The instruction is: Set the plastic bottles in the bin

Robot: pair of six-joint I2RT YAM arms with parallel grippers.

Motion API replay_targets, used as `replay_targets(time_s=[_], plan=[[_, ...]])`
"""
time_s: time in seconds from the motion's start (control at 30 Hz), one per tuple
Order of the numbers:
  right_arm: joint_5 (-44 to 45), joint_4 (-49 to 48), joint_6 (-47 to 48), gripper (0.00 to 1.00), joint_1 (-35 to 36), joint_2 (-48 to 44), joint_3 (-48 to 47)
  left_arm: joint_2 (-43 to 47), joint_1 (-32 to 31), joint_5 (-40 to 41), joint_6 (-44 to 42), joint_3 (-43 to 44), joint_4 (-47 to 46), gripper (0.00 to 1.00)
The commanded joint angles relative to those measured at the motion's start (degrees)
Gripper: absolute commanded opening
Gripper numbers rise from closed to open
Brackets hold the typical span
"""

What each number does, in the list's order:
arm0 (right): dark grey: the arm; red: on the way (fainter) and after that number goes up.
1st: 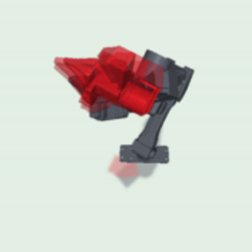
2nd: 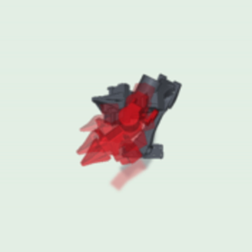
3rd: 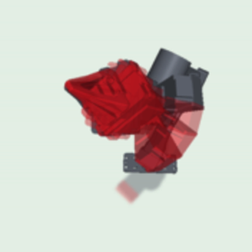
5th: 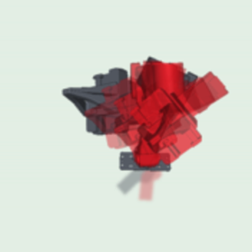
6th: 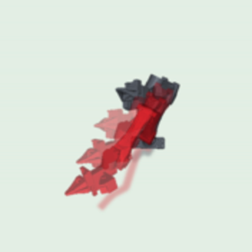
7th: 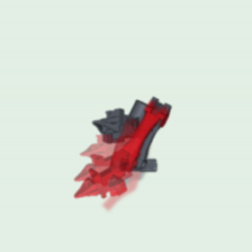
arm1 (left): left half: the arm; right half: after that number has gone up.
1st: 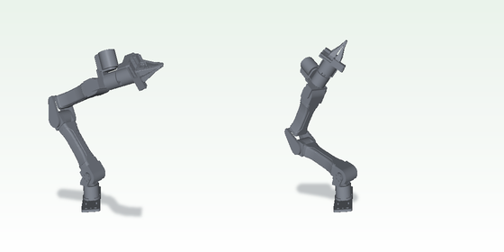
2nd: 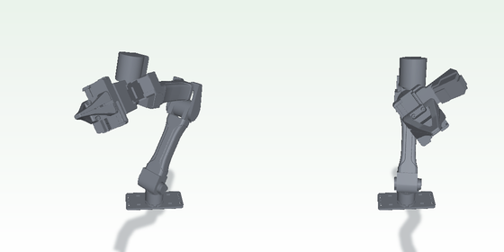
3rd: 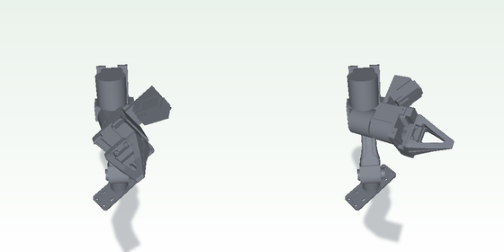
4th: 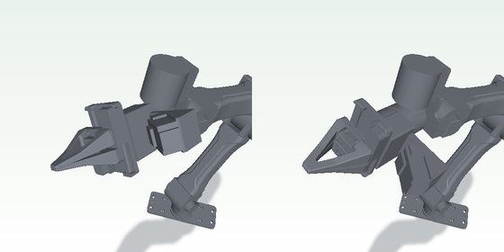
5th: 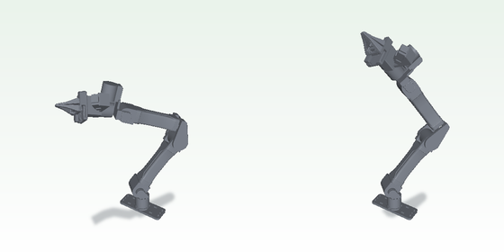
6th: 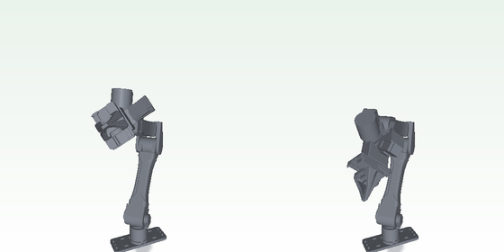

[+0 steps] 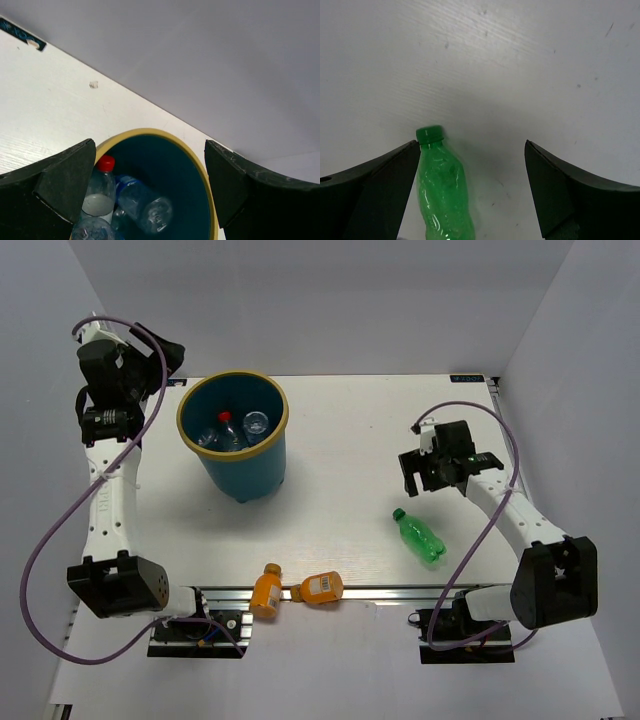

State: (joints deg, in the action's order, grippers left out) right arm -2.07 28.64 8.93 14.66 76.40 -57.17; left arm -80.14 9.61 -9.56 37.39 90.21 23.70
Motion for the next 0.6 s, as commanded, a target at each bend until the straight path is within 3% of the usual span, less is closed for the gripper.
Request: replay_targets(time_s=[0.0,0.17,0.27,0.37,0.57], plan=[[3.8,4.1,-5.3,0.89,0.3,-1.2,3.0,0.8,-0.1,3.3,-2.7,4.1,3.7,0.98],[0.5,6.0,-6.9,0.89,2.3,-1.0,4.9,4.5,-0.1,1.8,-2.8,-2.1,2.3,0.98],[-0.4,7.1,-8.6,0.89,5.6,-0.1,6.2,8.8,-0.1,5.5,-1.0,-8.3,1.8,0.98],[3.5,7.8,-13.6,0.89,7.6,1.1,8.4,11.4,-0.1,6.0,-0.7,-12.1,-0.2,0.98],[10.1,8.7,-16.0,0.89,10.1,6.7,9.0,12.1,-0.1,9.8,-1.6,-10.8,3.0,0.98]])
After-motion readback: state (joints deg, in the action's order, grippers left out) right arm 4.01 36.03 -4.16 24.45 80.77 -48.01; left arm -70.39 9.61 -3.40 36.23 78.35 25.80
